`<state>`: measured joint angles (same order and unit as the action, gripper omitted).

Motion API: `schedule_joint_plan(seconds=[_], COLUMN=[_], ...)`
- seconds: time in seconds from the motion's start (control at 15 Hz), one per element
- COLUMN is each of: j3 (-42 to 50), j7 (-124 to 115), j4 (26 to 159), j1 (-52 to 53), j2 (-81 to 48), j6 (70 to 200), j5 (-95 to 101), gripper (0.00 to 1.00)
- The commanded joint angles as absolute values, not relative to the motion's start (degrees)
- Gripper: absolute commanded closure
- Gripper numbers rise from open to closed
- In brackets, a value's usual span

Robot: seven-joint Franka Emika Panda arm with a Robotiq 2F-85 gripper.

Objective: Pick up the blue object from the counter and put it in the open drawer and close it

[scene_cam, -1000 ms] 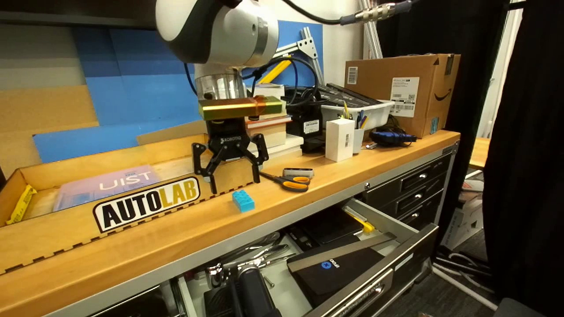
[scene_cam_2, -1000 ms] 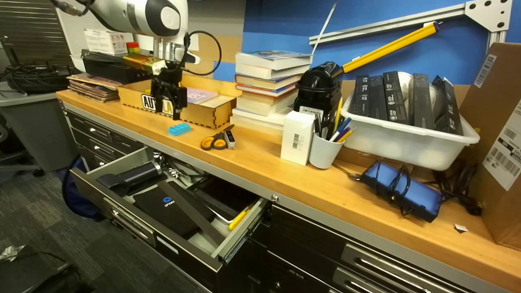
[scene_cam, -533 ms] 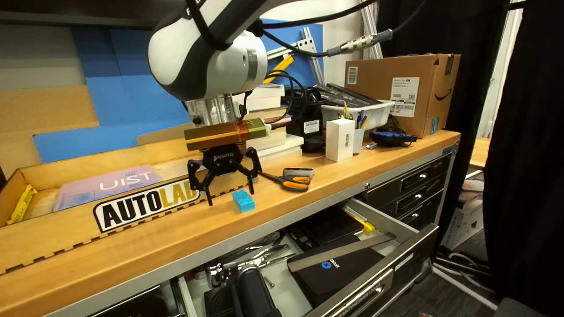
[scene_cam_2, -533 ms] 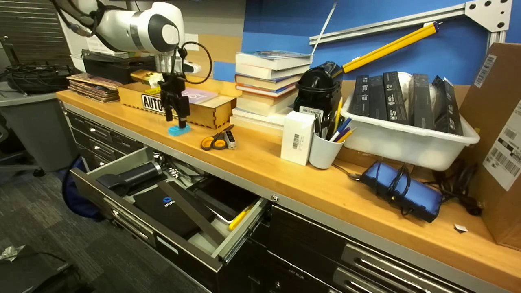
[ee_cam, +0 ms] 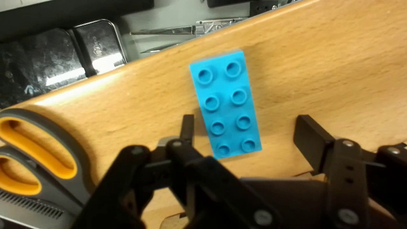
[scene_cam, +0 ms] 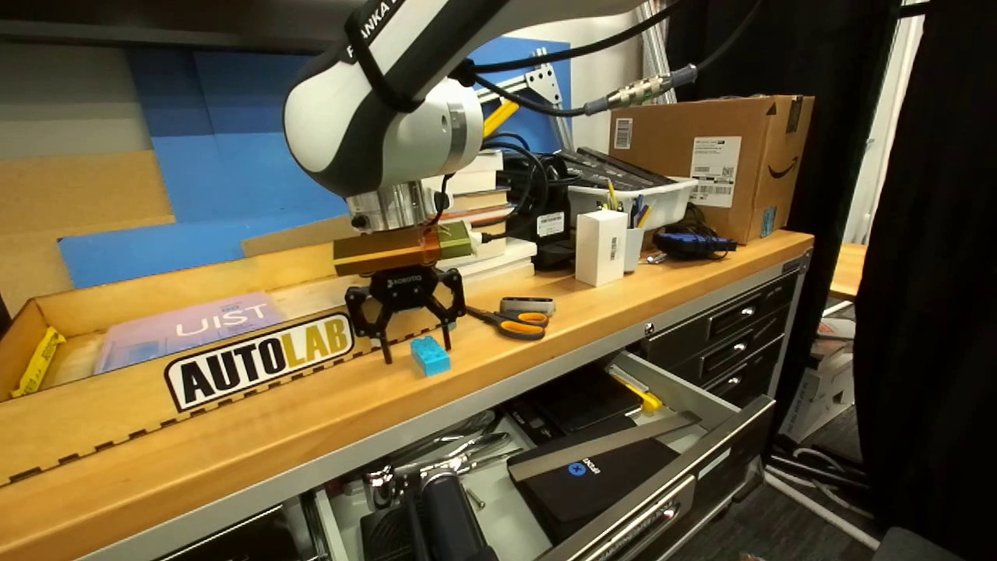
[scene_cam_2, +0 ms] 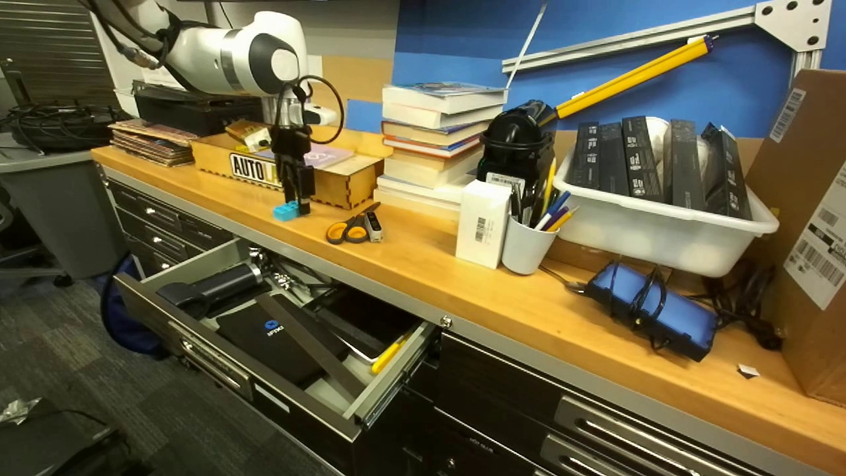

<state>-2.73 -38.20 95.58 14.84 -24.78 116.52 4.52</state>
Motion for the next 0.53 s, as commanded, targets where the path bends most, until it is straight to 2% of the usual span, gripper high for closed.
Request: schedule_joint_plan(seconds=[0.0, 0.2, 0.33, 0.47], j3=[-2.9, -3.1, -3.1, -3.2], j7=[-38.8, -39.0, -39.4, -39.1], j4=[96.7, 98.2, 100.1, 101.9], j1=[14.9, 14.8, 14.3, 13.6], j2=[-23.7, -22.1, -20.3, -19.1], j6=[117.4, 117.6, 118.2, 118.1], j5=[3.6, 3.0, 2.2, 0.7], gripper=[0.51, 0.75, 0.87, 0.83])
